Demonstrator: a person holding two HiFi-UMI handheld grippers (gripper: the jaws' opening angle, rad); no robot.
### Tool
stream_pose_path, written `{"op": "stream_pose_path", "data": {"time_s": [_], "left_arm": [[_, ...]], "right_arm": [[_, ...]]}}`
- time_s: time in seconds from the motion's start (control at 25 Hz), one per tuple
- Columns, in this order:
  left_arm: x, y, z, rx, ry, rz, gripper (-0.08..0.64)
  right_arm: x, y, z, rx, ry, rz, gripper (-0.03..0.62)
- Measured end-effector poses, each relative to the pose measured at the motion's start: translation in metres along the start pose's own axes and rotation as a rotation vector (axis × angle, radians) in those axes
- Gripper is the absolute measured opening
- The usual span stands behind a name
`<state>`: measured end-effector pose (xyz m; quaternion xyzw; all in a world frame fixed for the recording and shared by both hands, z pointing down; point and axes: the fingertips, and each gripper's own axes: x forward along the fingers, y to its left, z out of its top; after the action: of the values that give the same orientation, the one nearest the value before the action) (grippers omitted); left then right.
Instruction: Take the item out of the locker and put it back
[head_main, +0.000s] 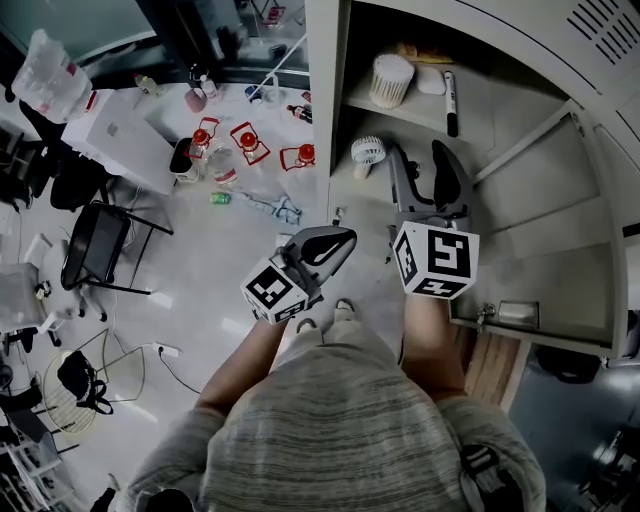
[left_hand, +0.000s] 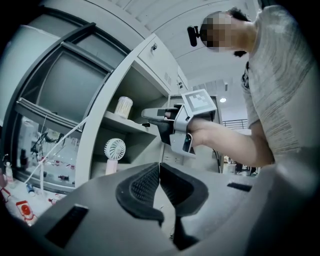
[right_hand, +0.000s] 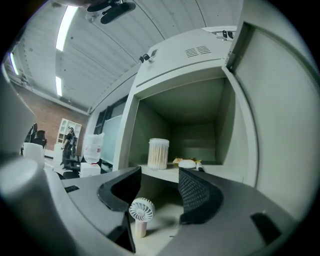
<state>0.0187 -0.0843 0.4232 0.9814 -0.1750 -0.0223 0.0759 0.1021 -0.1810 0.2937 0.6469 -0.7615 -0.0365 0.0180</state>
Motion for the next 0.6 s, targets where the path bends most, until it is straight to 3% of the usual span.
{"op": "stream_pose_path", "data": {"time_s": [0.4, 0.6], "left_arm": [[0.003, -0.005, -0.01, -0.008, 0.028, -0.018, 0.009], [0.004, -0.006, -0.013, -0.012, 0.035, -0.018, 0.009]], "right_arm": [[0.001, -0.026, -0.097, 0.016, 0.197, -0.125, 0.245], [0.011, -0.047, -0.144, 0.099, 0.293, -0.247, 0.244]]}}
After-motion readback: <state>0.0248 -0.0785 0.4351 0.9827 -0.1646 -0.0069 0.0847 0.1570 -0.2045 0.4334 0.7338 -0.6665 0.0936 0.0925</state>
